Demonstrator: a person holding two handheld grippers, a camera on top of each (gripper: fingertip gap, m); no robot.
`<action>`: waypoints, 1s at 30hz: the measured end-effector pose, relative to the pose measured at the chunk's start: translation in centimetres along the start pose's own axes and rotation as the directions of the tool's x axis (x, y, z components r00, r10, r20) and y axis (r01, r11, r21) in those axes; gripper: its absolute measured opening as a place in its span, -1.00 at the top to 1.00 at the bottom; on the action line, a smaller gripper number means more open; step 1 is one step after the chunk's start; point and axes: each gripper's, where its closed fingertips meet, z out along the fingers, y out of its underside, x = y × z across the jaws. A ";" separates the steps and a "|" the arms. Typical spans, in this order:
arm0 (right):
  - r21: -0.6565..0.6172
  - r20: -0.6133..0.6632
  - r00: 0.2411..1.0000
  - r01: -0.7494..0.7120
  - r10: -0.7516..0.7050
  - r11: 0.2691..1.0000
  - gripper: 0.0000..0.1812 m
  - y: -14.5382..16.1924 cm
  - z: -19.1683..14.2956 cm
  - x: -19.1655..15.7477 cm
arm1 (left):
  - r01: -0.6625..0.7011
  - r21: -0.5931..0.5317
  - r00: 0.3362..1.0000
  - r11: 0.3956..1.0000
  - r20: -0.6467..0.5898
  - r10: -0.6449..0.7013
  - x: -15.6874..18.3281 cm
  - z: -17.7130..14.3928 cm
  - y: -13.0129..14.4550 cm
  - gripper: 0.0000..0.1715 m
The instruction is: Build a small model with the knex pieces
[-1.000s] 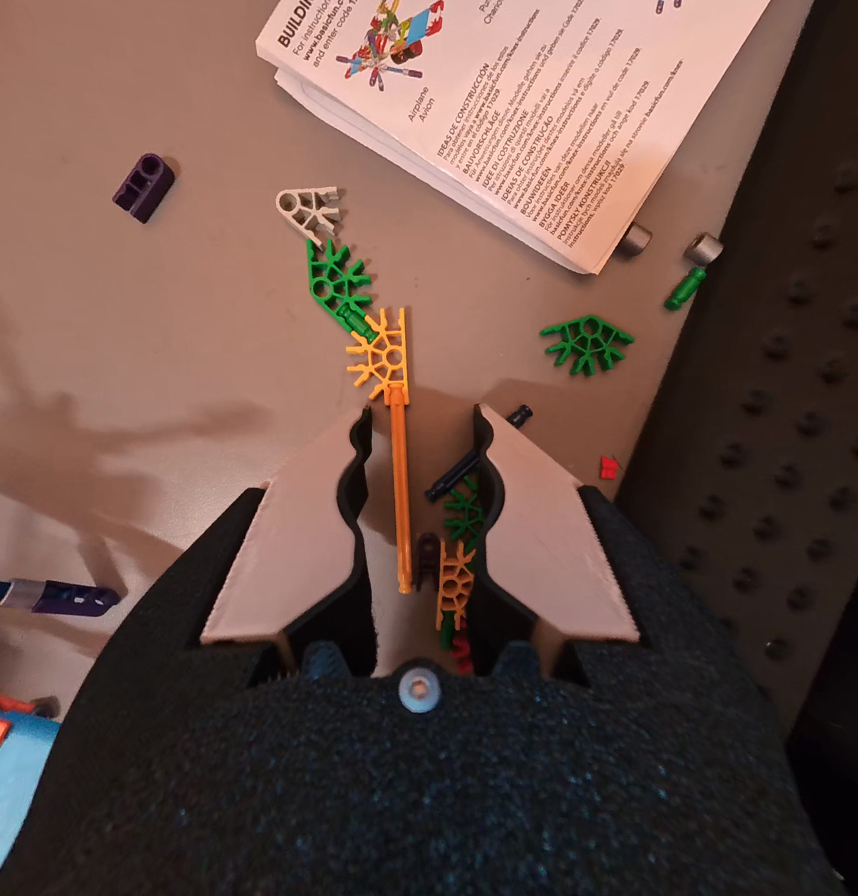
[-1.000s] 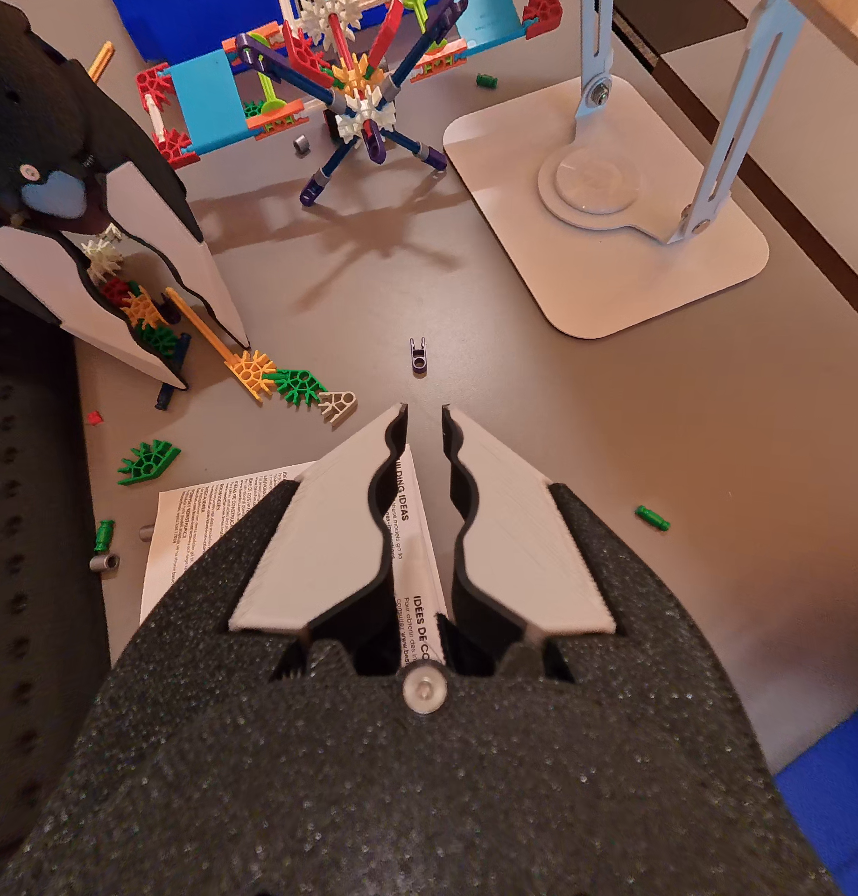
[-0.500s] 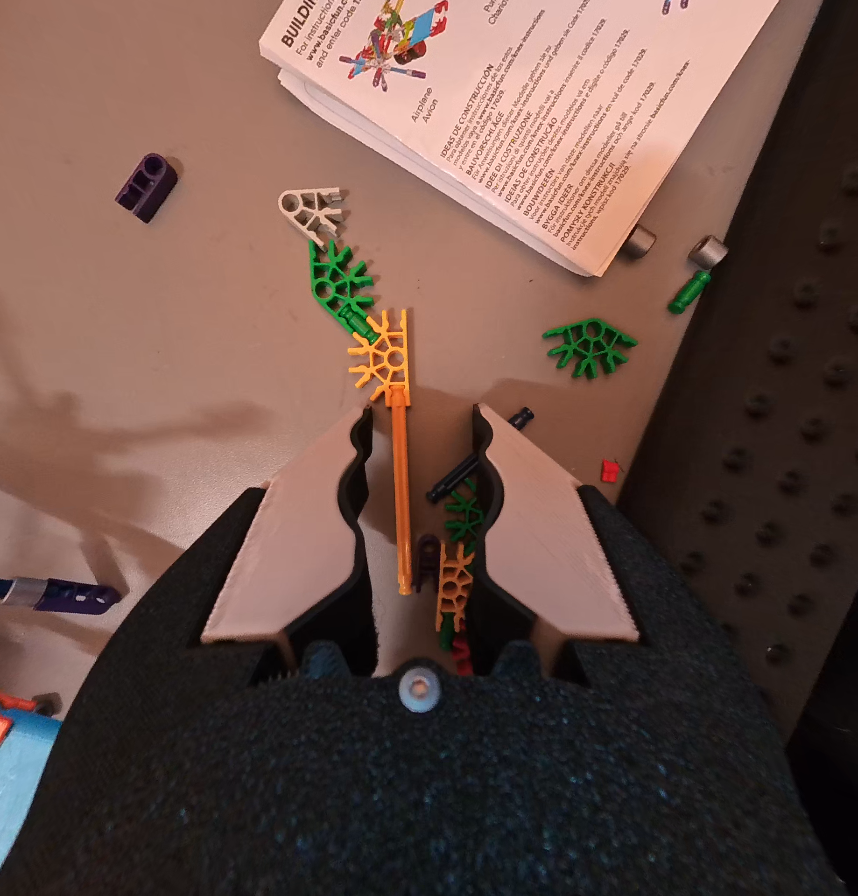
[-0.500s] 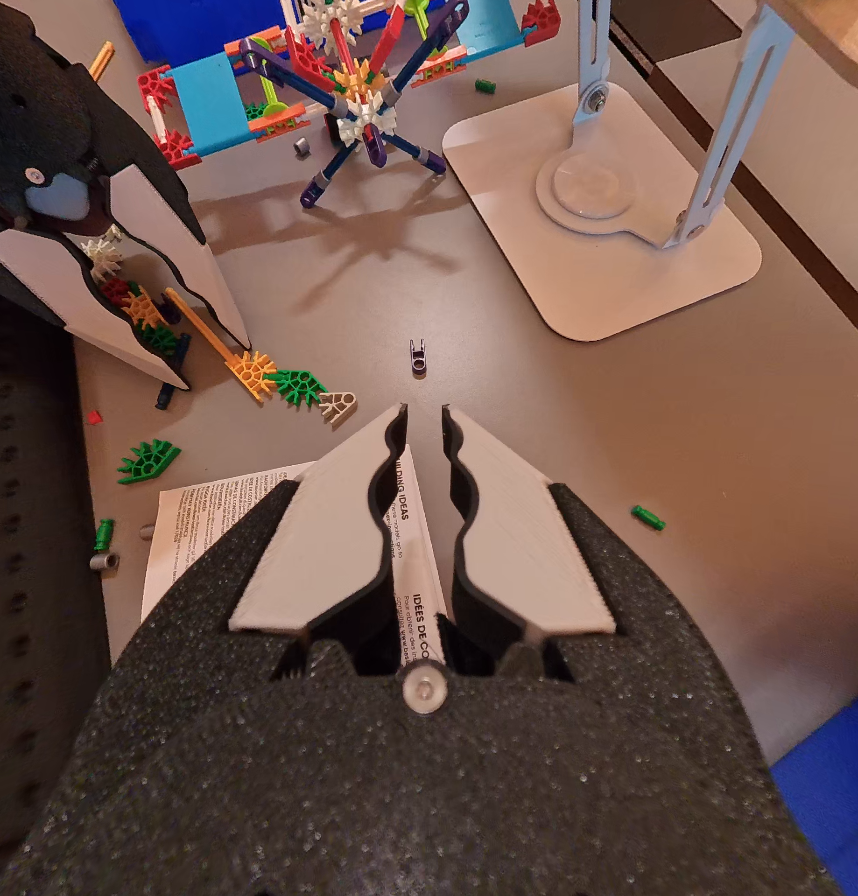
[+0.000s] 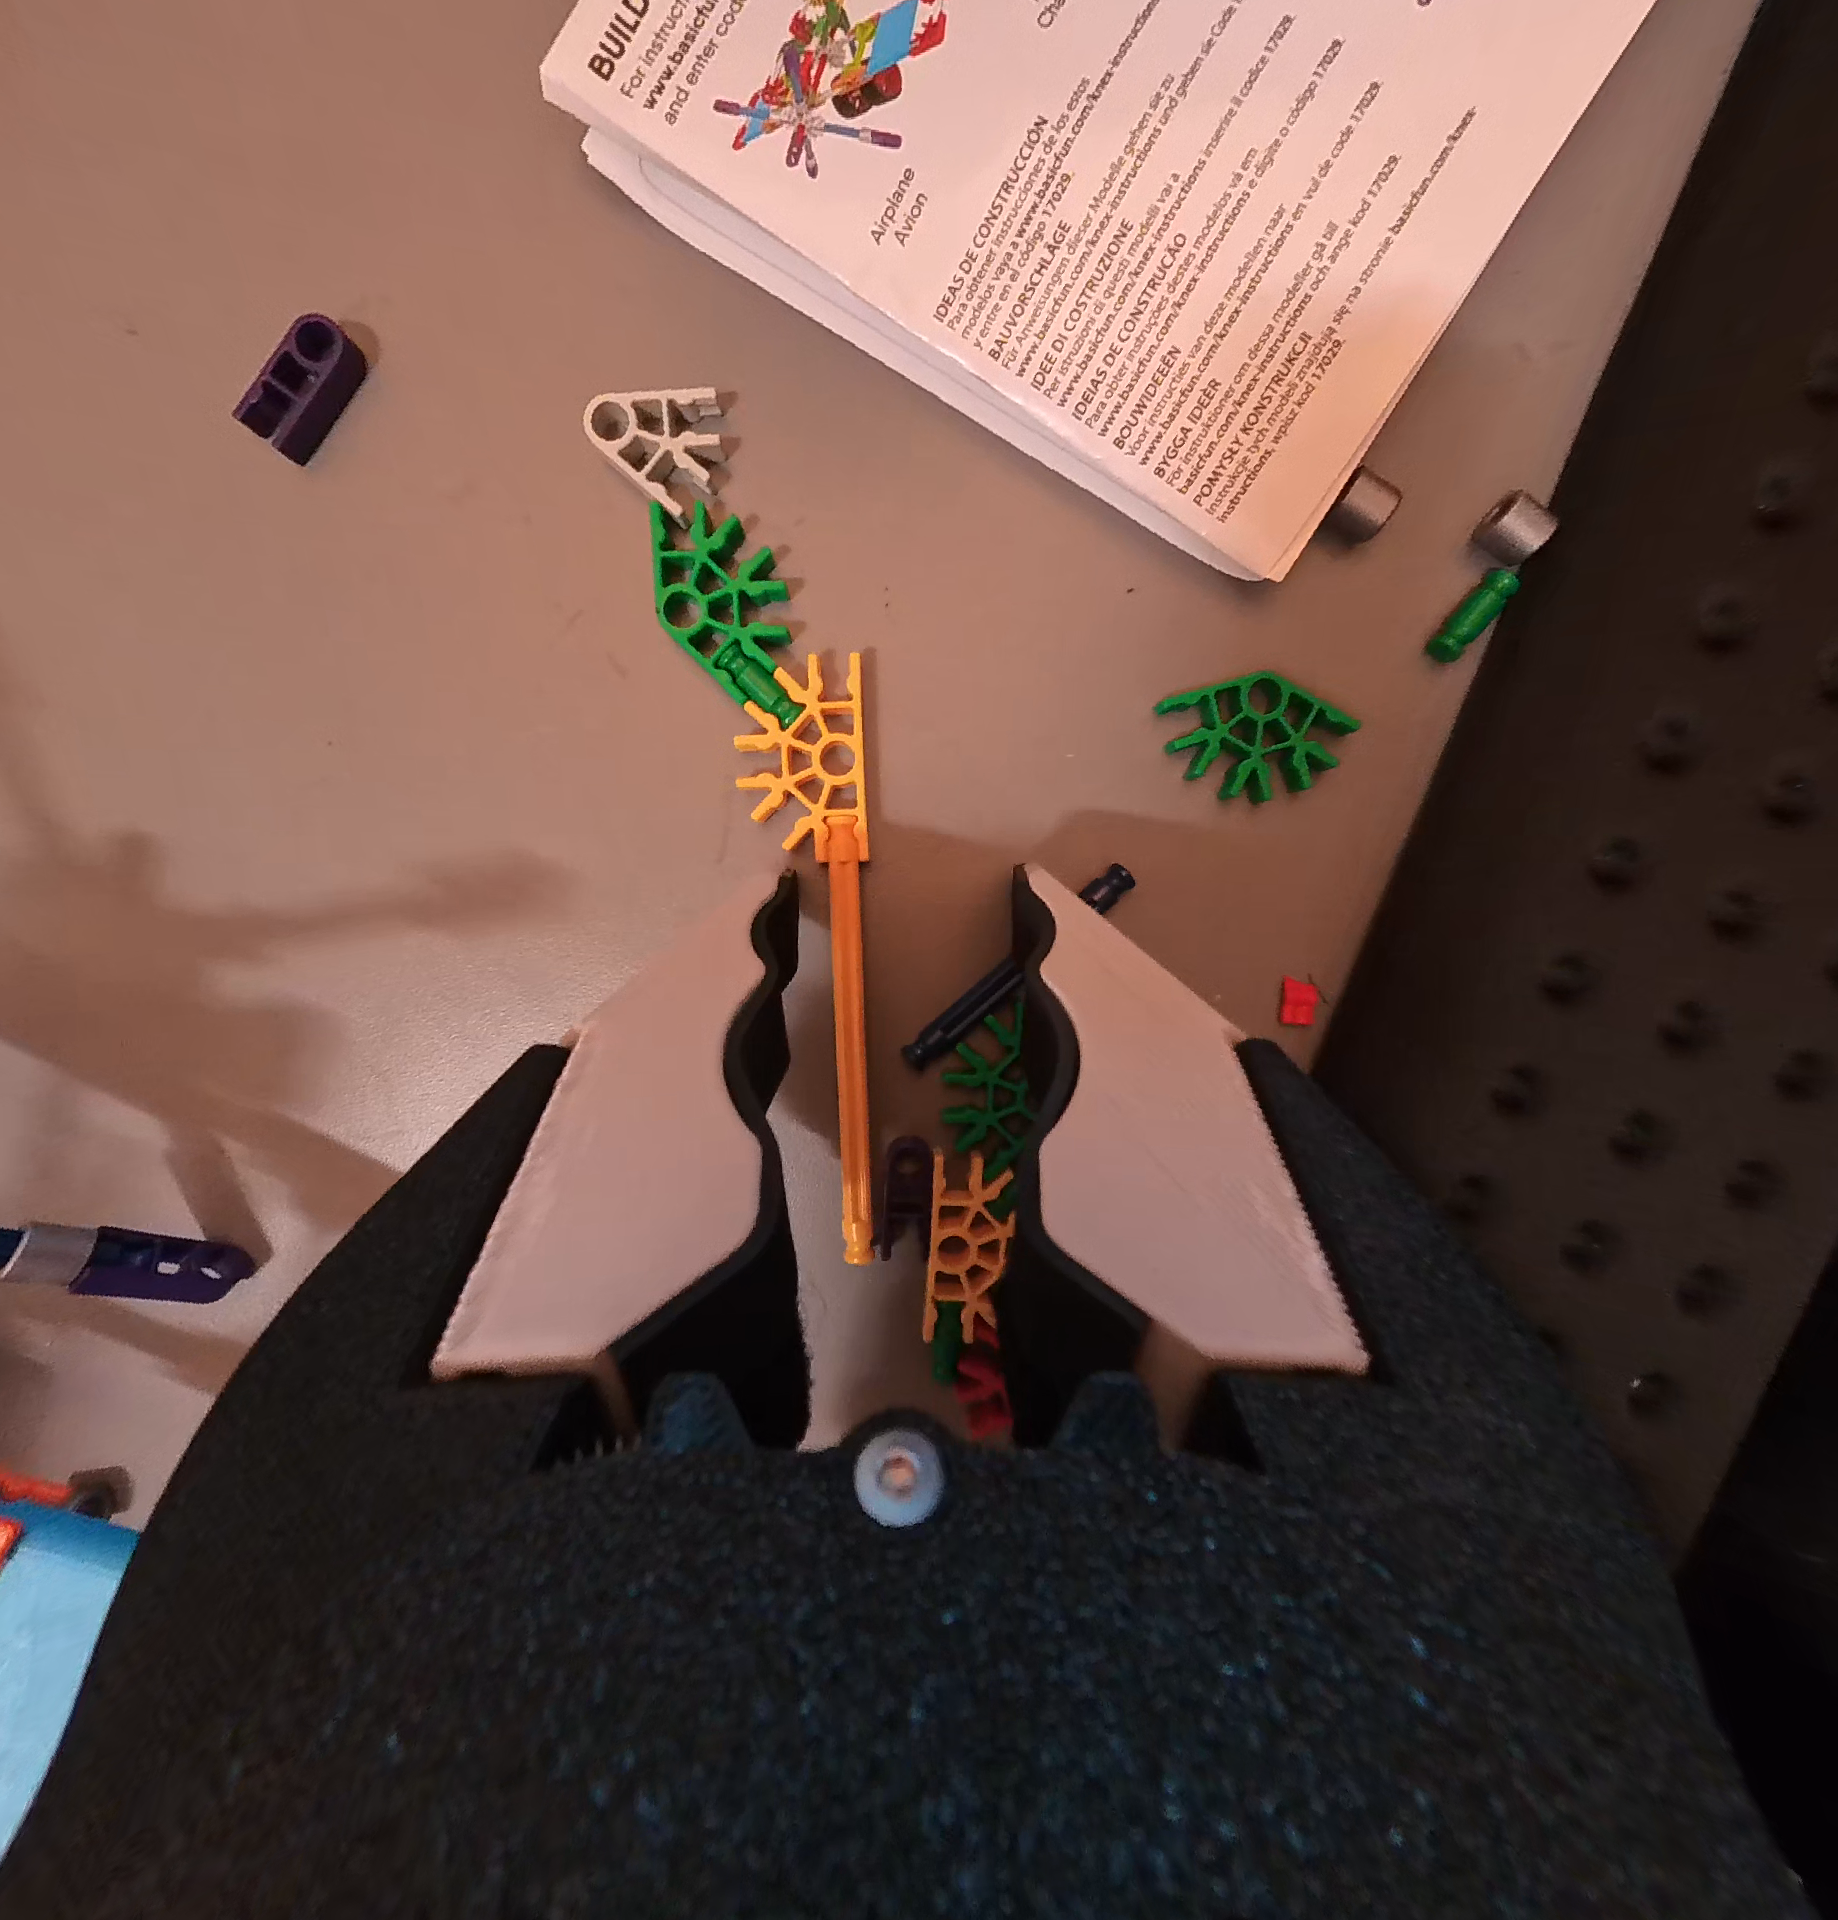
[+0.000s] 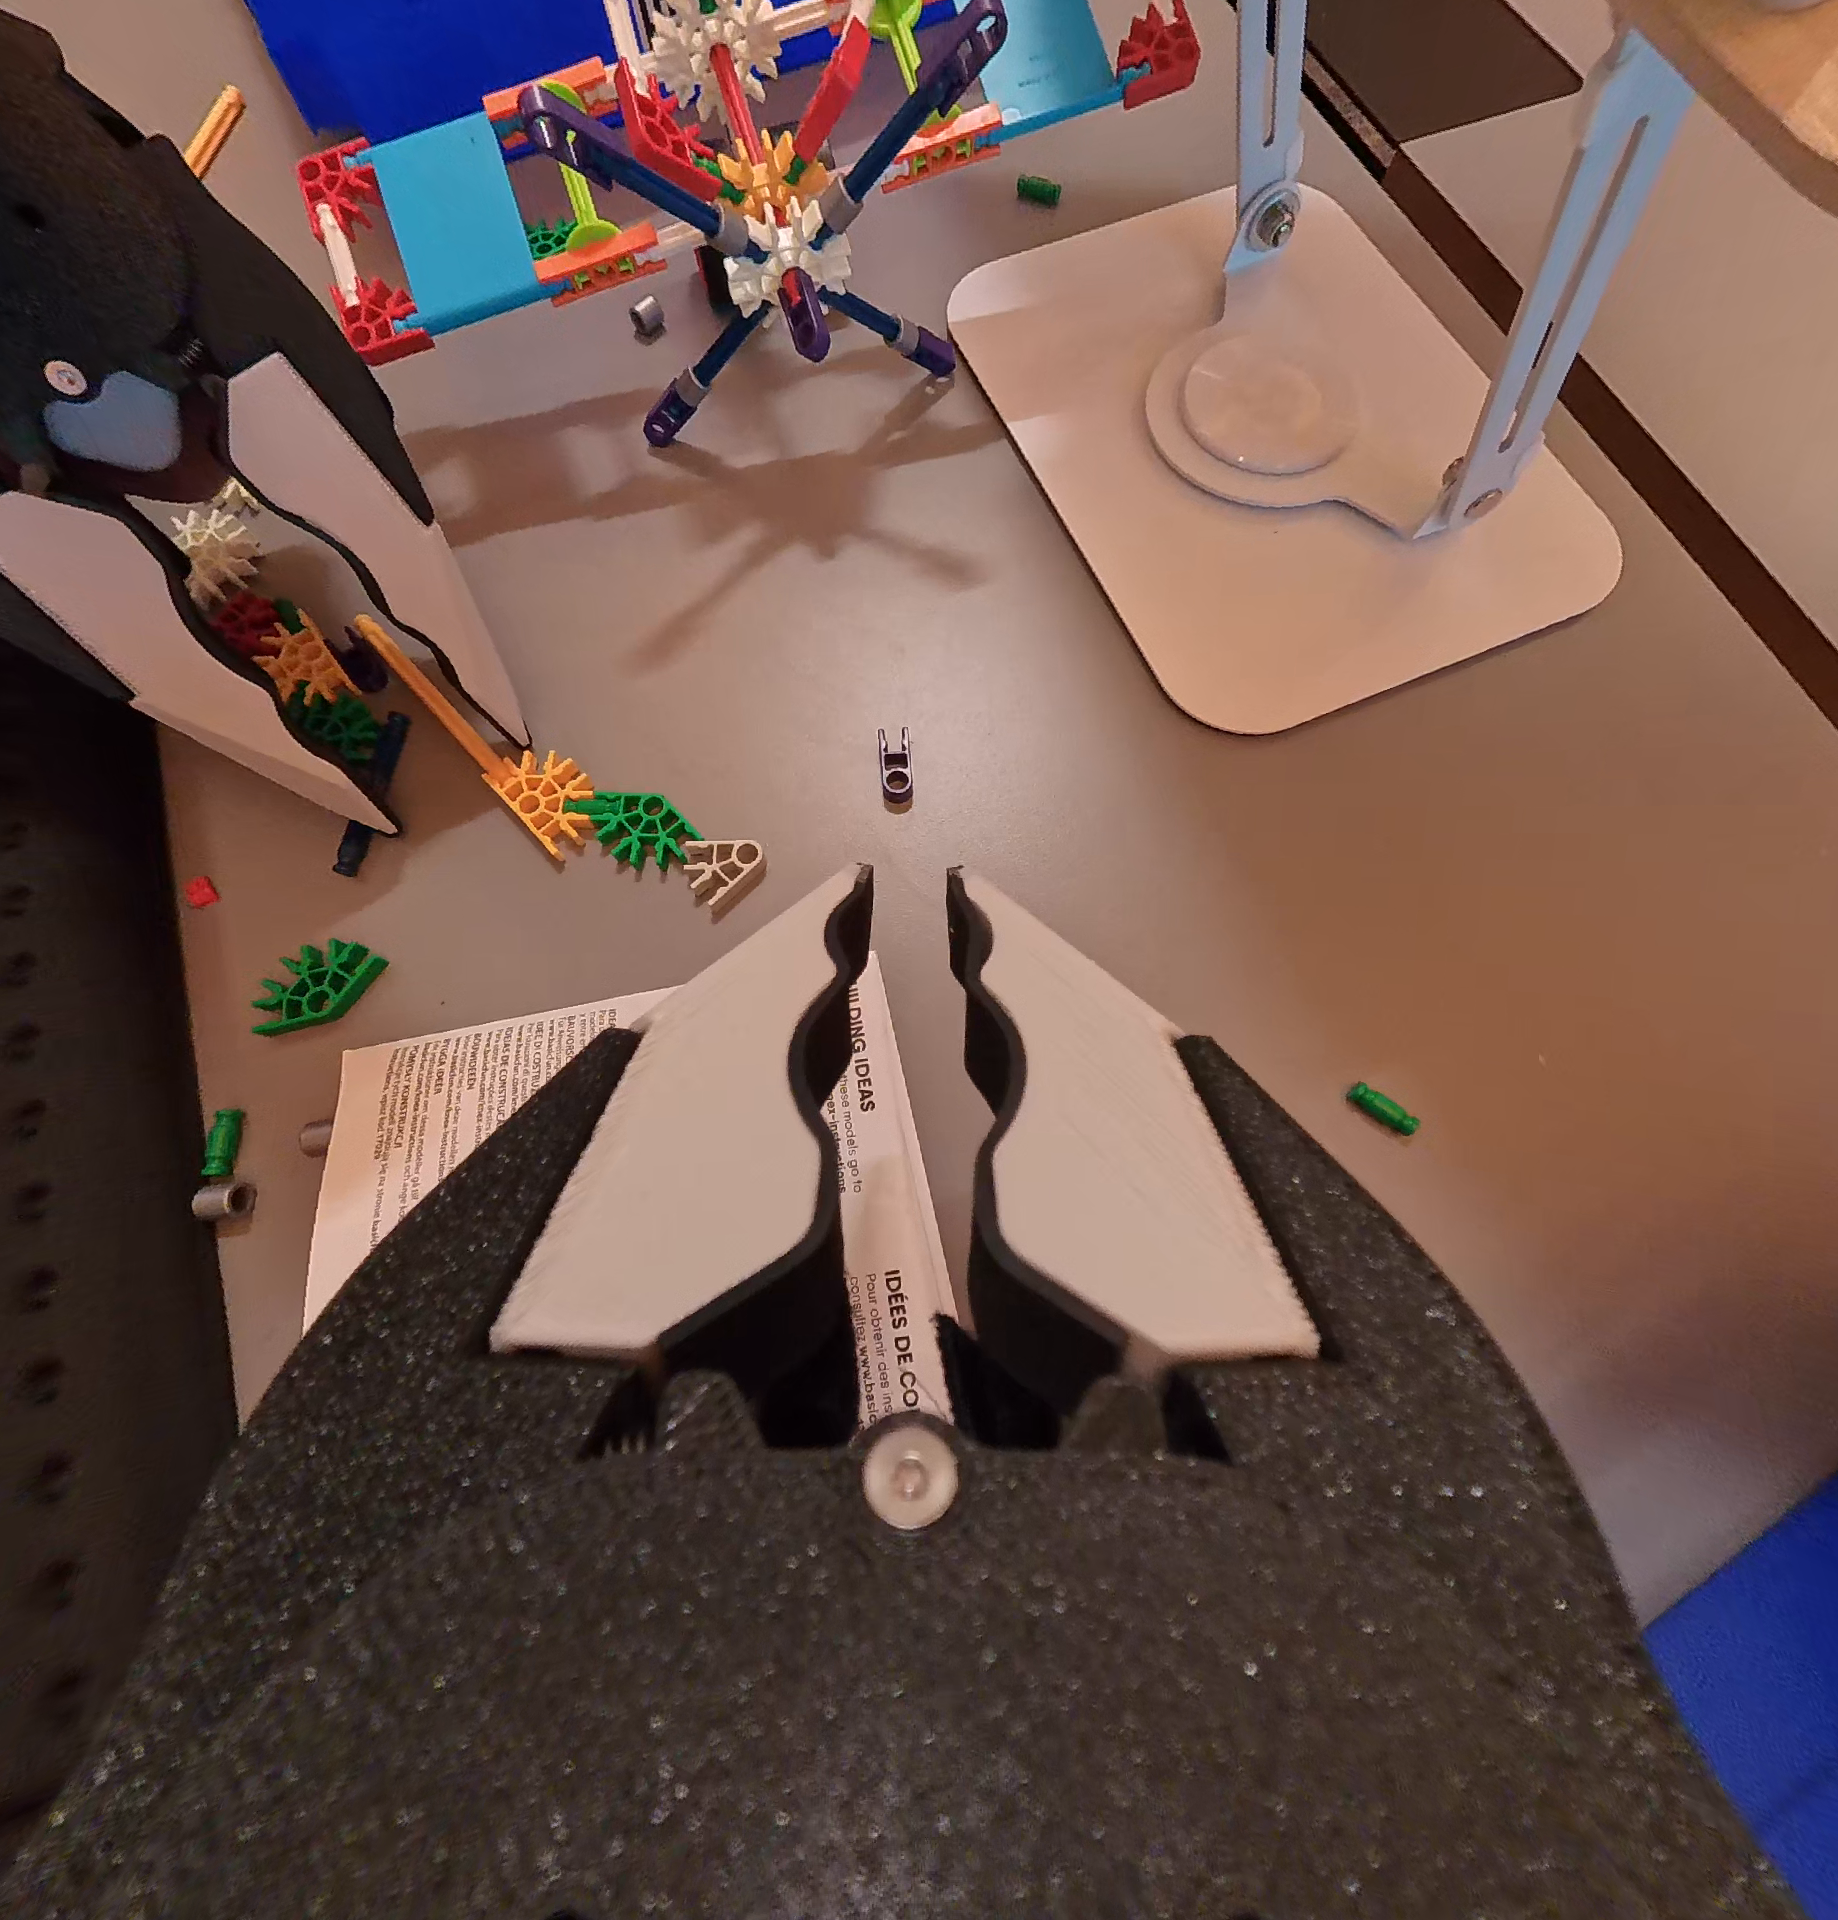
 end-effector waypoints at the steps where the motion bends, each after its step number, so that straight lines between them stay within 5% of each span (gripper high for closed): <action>1: 0.000 0.000 1.000 0.000 0.000 1.000 0.84 0.0 0.0 0.0 | 0.000 0.000 1.000 1.000 0.000 0.000 0.0 0.0 0.0 0.53; 30: -0.004 -0.011 1.000 0.013 -0.013 1.000 0.84 0.0 -0.2 0.0 | -0.007 -0.011 1.000 1.000 0.008 0.008 0.4 -0.4 -0.1 0.53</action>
